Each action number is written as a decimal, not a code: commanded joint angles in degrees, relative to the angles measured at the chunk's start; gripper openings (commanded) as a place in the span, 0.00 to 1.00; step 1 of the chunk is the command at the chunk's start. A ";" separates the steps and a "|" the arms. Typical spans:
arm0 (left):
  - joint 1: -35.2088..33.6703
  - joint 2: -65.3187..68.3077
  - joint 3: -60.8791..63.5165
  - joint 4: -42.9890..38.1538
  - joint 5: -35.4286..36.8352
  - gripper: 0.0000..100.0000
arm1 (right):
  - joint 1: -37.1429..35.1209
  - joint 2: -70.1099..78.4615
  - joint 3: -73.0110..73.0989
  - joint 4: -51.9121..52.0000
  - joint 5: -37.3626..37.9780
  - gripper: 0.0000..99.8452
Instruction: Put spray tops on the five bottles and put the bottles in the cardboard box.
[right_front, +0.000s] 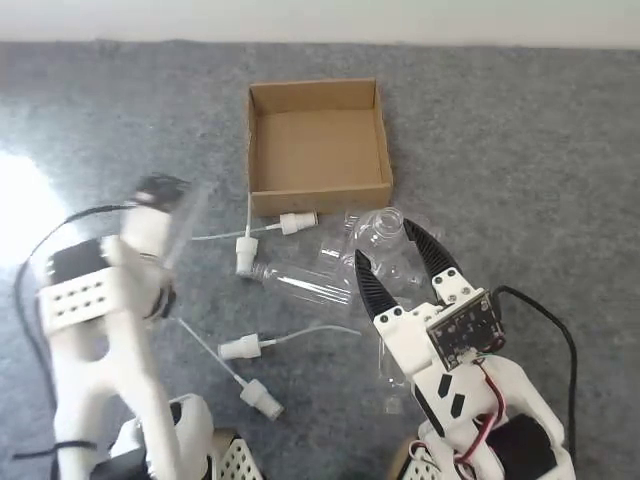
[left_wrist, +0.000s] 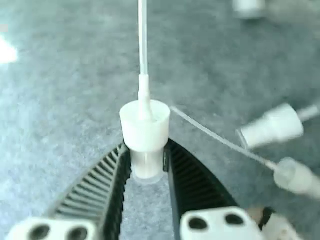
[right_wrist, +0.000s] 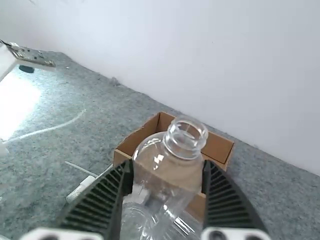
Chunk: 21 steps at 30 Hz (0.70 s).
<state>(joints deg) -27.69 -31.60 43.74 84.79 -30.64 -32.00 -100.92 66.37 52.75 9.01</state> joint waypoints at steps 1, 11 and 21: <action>-4.40 -2.29 -2.33 -3.43 10.46 0.01 | 0.84 0.13 -0.44 -1.45 -0.44 0.10; -4.48 -2.46 -1.45 -5.45 46.07 0.01 | 0.84 0.40 -0.44 -1.45 -0.44 0.10; -4.75 -2.64 13.14 -32.35 65.85 0.01 | 0.84 0.04 0.09 -1.54 -0.53 0.10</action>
<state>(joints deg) -31.82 -31.60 52.70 64.22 28.35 -31.91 -100.57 67.16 52.75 9.01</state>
